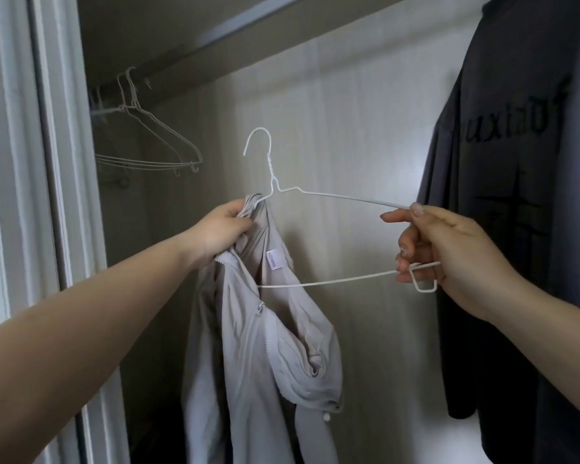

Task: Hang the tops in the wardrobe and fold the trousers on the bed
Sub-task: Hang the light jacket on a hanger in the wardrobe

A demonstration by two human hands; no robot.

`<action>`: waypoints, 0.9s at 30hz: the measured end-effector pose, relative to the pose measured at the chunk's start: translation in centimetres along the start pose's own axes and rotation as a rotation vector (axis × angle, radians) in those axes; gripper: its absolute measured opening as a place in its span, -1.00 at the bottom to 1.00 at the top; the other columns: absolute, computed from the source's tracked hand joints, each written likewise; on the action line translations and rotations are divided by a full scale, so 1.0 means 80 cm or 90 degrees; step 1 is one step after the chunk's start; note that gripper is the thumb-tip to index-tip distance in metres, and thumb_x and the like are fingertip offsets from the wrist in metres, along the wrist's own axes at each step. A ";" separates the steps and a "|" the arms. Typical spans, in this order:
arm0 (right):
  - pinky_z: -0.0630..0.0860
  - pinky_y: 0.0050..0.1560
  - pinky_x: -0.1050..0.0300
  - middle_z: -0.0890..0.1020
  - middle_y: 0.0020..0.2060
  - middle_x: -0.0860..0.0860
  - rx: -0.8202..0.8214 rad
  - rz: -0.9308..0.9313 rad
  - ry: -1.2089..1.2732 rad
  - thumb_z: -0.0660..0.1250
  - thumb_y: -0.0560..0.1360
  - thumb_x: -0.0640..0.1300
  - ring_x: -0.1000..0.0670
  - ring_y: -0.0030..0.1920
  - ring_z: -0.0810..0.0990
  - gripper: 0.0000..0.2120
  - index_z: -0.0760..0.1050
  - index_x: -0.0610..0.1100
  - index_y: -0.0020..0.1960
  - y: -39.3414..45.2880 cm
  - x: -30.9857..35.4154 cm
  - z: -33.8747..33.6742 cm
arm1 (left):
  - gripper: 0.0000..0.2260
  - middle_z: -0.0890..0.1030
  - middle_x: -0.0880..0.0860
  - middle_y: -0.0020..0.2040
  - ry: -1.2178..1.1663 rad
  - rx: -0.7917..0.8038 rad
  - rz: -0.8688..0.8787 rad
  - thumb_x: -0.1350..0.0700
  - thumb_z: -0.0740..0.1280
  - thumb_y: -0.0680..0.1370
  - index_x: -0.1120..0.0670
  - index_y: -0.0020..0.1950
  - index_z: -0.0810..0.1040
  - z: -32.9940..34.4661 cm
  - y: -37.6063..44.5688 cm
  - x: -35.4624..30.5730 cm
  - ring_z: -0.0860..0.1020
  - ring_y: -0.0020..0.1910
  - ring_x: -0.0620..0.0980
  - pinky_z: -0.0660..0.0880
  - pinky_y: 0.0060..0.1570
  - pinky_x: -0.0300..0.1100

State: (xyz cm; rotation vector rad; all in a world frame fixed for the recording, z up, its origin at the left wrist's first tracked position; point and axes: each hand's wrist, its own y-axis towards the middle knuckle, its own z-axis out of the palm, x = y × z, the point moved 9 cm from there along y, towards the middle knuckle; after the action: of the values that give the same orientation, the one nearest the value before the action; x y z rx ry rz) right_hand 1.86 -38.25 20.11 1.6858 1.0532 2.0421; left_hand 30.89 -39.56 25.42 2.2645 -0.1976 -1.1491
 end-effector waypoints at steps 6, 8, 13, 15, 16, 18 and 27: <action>0.56 -0.42 0.12 0.50 -0.48 -0.02 0.019 -0.019 -0.027 0.14 0.62 -0.03 -0.01 -0.46 0.56 -0.68 0.64 -0.02 -0.12 -0.003 -0.004 0.022 | -0.58 0.60 0.21 -0.01 -0.179 0.006 0.035 -0.10 0.36 0.52 0.26 0.12 0.55 0.008 -0.005 -0.015 0.55 -0.03 0.10 0.46 0.17 -0.01; 0.57 -0.39 0.14 0.52 -0.44 -0.01 0.046 -0.016 -0.015 0.17 0.59 -0.03 0.00 -0.41 0.60 -0.73 0.64 -0.02 -0.10 -0.005 -0.006 0.031 | -0.62 0.56 0.15 -0.14 -0.211 -0.046 0.036 -0.15 0.39 0.48 0.19 -0.06 0.57 0.002 -0.004 -0.015 0.52 -0.15 0.06 0.46 0.00 -0.08; 0.63 -0.13 -0.04 0.67 0.03 -0.08 0.131 0.129 0.256 0.52 0.23 0.03 -0.04 0.14 0.63 -0.42 0.53 -0.10 0.22 -0.021 -0.053 0.056 | -0.70 0.44 0.13 -0.31 -0.209 -0.152 0.011 -0.08 0.40 0.50 0.10 -0.26 0.44 -0.014 0.002 -0.004 0.42 -0.37 0.01 0.38 -0.27 -0.18; 0.61 -0.01 -0.15 0.63 0.15 -0.10 0.138 0.197 0.333 0.67 0.02 0.05 -0.04 0.20 0.59 -0.12 0.47 -0.11 0.28 -0.034 -0.085 0.067 | -0.69 0.44 0.06 -0.39 -0.221 -0.184 0.005 -0.06 0.39 0.51 0.03 -0.35 0.41 -0.021 0.003 0.001 0.40 -0.45 -0.06 0.38 -0.32 -0.21; 0.61 0.00 -0.13 0.62 0.17 -0.10 0.147 0.222 0.327 0.68 0.01 0.03 -0.02 0.20 0.59 -0.09 0.45 -0.11 0.29 -0.043 -0.101 0.075 | -0.69 0.44 0.05 -0.40 -0.232 -0.194 0.002 -0.05 0.38 0.51 0.02 -0.36 0.41 -0.022 0.003 0.004 0.40 -0.44 -0.05 0.38 -0.30 -0.20; 0.61 0.01 0.01 0.61 0.18 -0.08 0.180 0.248 0.251 0.57 0.18 -0.07 0.04 0.16 0.61 -0.30 0.44 -0.09 0.28 -0.057 -0.126 0.102 | -0.70 0.45 0.06 -0.37 -0.239 -0.202 0.003 -0.04 0.37 0.52 0.02 -0.35 0.42 -0.021 0.004 0.007 0.41 -0.37 -0.01 0.39 -0.23 -0.16; 0.39 0.29 0.10 0.49 0.30 0.09 0.431 0.126 -0.476 0.41 0.43 0.10 0.06 0.27 0.47 -0.44 0.34 0.01 0.37 -0.050 -0.174 0.186 | -0.73 0.44 0.01 -0.33 -0.179 -0.198 0.046 -0.04 0.30 0.57 0.04 -0.28 0.42 -0.018 0.005 -0.002 0.41 -0.26 -0.02 0.39 -0.14 -0.14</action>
State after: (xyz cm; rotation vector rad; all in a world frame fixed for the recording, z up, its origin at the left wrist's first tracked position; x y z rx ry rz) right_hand 18.70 -39.14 7.99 2.6538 1.3842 0.9533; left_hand 31.95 -39.23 26.38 1.8107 -0.1935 -1.3546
